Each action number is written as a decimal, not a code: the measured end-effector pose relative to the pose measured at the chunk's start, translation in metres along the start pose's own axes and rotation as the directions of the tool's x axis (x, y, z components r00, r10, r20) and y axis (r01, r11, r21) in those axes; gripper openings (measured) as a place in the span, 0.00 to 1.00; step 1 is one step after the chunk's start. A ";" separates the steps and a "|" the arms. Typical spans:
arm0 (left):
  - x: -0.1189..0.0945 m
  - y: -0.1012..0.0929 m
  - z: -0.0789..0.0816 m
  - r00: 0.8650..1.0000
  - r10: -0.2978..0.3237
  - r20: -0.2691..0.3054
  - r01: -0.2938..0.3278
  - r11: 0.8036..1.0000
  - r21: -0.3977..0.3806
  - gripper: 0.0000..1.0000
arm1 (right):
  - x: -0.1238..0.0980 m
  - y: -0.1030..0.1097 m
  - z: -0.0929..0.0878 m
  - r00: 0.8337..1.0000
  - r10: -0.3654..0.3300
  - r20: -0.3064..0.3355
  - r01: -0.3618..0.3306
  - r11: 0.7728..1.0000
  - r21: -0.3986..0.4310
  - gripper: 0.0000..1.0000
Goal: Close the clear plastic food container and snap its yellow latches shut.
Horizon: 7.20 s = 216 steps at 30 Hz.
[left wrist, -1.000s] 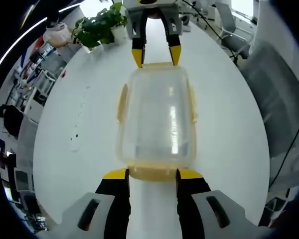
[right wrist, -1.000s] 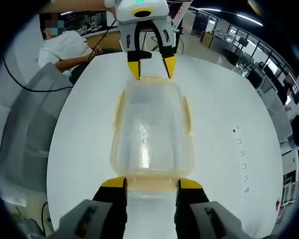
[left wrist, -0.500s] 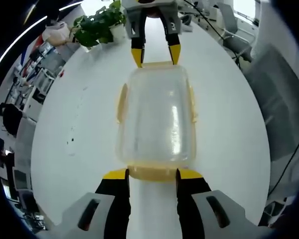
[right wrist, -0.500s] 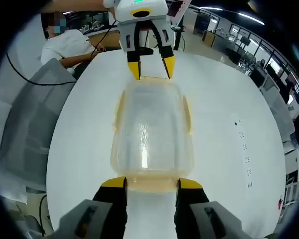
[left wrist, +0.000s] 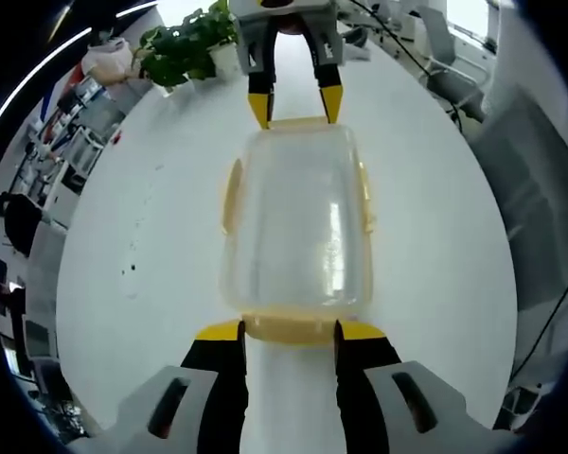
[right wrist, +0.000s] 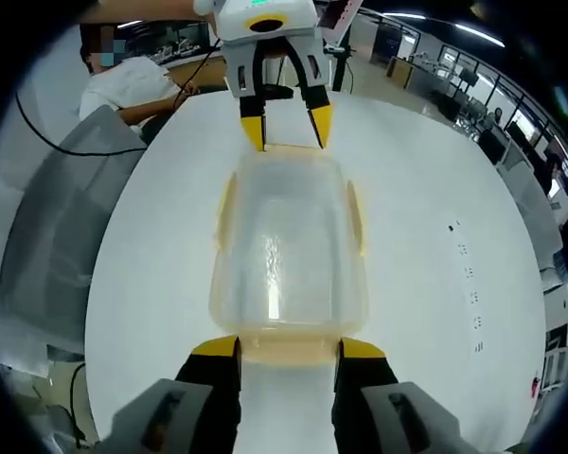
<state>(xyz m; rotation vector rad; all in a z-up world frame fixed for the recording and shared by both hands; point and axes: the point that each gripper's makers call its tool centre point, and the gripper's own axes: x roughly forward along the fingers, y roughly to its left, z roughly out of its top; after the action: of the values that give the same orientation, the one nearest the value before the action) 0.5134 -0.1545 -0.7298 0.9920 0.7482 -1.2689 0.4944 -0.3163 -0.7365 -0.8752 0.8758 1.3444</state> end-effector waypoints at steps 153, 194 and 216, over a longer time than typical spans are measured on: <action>0.005 -0.003 0.010 0.991 0.091 0.103 0.036 0.549 -0.835 0.24 | 0.014 -0.004 0.017 0.936 -0.278 0.216 -0.082 0.425 0.901 0.34; -0.006 0.009 0.018 0.999 0.053 -0.007 -0.049 0.867 -0.496 0.27 | -0.003 0.001 0.004 0.985 -0.139 0.104 0.037 0.750 0.661 0.29; -0.015 0.015 0.025 0.997 0.049 -0.062 -0.066 0.948 -0.311 0.27 | -0.011 -0.002 0.017 0.994 -0.108 0.023 0.085 0.879 0.469 0.29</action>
<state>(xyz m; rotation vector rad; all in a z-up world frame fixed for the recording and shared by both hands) 0.5234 -0.1710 -0.7035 0.7839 0.9241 -1.0366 0.4966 -0.3056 -0.7195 -0.4980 1.0481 0.9986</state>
